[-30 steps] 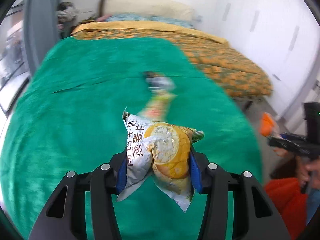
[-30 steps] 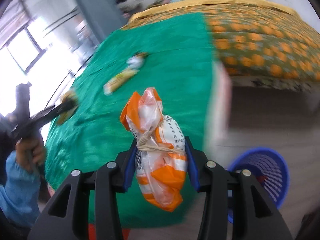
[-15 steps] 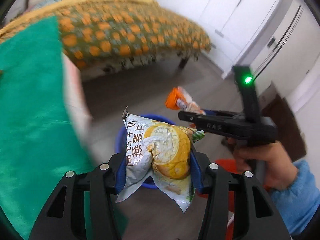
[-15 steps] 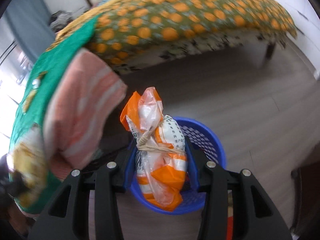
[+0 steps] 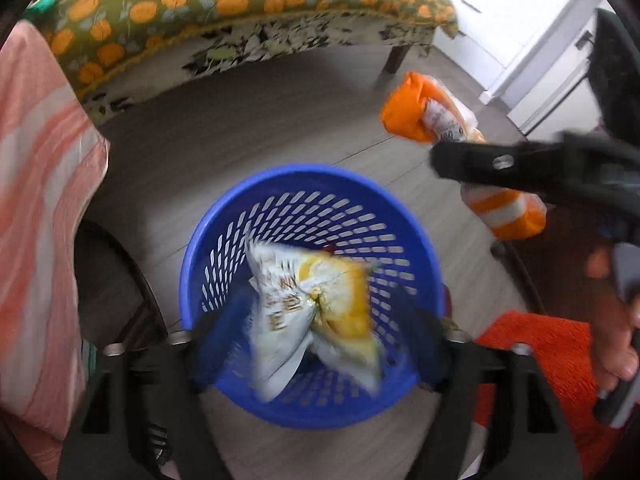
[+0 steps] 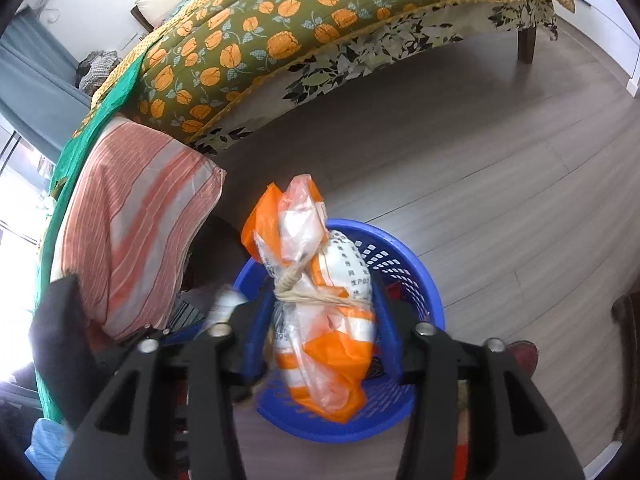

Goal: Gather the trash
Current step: 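Open both tools to drop the bag and item into the wastebasket, then move both open tools back over the last trash on the cloth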

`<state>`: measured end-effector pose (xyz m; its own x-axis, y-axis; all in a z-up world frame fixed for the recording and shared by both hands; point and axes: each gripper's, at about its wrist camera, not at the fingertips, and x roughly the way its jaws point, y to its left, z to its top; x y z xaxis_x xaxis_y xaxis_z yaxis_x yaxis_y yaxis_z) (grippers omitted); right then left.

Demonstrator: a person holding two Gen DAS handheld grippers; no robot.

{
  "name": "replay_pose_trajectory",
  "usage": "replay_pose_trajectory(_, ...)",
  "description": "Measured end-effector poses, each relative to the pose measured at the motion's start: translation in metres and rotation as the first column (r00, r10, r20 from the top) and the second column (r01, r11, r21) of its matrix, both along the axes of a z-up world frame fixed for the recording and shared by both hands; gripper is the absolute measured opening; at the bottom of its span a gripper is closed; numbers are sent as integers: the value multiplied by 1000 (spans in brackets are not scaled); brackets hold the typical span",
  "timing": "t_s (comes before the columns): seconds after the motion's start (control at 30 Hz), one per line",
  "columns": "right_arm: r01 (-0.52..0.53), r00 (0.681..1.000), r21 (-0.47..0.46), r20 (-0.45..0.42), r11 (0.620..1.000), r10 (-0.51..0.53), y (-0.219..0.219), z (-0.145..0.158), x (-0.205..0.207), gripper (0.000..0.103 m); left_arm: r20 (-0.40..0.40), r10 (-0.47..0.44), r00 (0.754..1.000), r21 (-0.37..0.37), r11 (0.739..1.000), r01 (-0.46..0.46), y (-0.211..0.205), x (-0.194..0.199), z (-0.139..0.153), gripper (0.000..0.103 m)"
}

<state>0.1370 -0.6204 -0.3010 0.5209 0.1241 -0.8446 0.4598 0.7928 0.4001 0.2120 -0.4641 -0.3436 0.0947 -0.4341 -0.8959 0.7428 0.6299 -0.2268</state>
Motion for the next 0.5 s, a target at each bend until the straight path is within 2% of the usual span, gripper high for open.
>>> replay_pose_trajectory(0.03,15,1000,10,1,1000,-15,-2,-1,-2,72,-5,10,1000,3,1000,-10,4,1,-2,80)
replay_pose_trajectory(0.1,36,999,19,5,999,-36,-7,2,-6,72,-27,26,999,-9,1000,-26,10,1,1,80)
replay_pose_trajectory(0.2,65,997,5,31,998,-65,-10,13,-12,72,-12,18,1000,-50,999,-18,20,-13,24,81)
replay_pose_trajectory(0.27,89,995,-24,51,996,-88,-10,23,-16,73,14,3,1000,-97,995,-1,30,-28,49,85)
replay_pose_trajectory(0.4,130,988,-74,94,989,-122,-1,44,-18,84,51,-19,999,-175,984,28,53,-55,99,89)
replay_pose_trajectory(0.5,124,985,-148,139,981,-104,18,64,-13,86,73,-16,997,-217,976,32,81,-65,131,90)
